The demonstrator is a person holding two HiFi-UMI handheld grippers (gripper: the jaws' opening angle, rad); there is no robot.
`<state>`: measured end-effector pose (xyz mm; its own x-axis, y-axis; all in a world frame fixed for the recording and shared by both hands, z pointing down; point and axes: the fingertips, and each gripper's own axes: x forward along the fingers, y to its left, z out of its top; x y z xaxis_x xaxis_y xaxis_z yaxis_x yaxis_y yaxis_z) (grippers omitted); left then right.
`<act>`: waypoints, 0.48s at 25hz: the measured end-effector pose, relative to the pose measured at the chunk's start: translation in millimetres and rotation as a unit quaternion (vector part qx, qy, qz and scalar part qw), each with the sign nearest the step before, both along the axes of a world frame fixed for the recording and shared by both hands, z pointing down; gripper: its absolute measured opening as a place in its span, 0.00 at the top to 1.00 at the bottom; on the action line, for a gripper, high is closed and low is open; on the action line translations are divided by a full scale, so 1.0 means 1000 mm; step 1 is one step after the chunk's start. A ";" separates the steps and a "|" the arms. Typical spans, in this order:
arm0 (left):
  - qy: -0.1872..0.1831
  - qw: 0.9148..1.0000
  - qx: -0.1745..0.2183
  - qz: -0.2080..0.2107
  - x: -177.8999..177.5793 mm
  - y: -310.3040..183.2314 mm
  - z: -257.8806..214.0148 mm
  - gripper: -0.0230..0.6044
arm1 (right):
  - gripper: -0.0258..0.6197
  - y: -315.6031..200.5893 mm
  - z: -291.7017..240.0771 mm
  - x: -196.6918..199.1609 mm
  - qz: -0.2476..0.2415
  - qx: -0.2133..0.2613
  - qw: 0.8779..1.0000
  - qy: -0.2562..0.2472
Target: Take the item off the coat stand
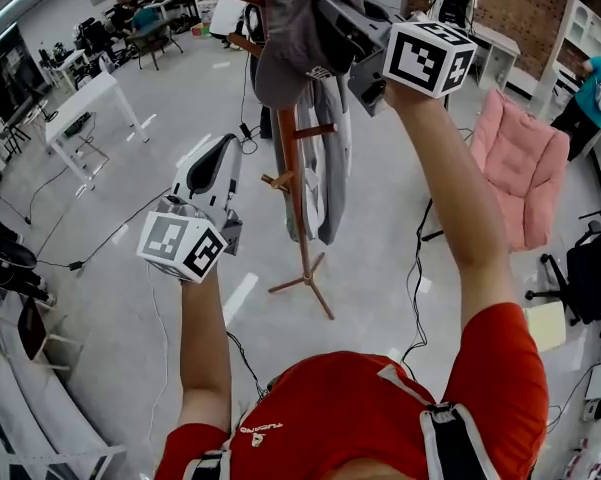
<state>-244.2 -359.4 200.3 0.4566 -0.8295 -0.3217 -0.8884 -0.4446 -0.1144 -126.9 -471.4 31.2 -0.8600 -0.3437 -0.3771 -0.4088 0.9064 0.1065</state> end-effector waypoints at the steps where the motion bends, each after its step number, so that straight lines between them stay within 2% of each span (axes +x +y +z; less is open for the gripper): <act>1: 0.001 1.000 0.001 -0.002 -0.001 0.001 0.000 0.95 | 0.91 0.001 -0.003 0.000 0.004 0.006 1.000 -0.001; 12: -0.004 1.000 0.008 -0.010 0.006 0.005 -0.001 0.95 | 0.91 0.027 -0.052 0.039 0.022 0.068 0.996 -0.056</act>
